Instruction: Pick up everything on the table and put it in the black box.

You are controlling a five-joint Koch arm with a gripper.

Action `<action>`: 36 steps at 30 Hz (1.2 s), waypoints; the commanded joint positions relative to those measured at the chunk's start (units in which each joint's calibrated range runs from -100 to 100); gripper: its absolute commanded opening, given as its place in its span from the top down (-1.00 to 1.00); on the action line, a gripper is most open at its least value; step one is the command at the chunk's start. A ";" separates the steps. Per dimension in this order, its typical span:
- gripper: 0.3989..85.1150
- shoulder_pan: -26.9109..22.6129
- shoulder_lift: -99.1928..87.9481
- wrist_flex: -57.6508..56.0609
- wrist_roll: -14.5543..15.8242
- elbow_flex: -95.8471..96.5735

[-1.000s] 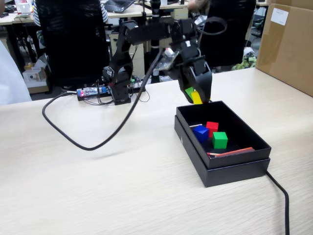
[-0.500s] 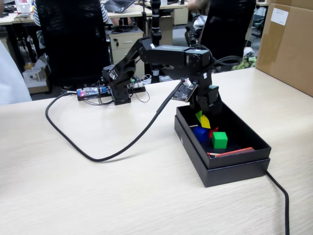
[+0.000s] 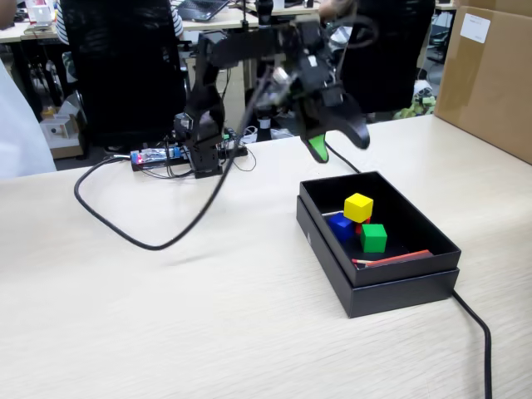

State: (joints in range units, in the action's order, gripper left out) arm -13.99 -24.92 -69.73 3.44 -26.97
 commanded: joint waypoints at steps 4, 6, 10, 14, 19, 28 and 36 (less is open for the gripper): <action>-0.12 10.79 -40.89 15.77 -4.25 30.42; -0.12 13.87 -48.35 21.56 -5.67 40.85; -0.18 15.82 -62.92 26.23 -5.76 62.69; -0.20 15.82 -73.59 33.74 -5.81 78.83; -0.27 15.78 -75.08 35.47 -5.62 89.89; -0.28 16.56 -75.08 57.07 -8.25 111.47; -0.27 17.34 -75.08 70.72 -9.91 124.71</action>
State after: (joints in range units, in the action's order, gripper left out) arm 2.71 -100.00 2.28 -5.79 95.71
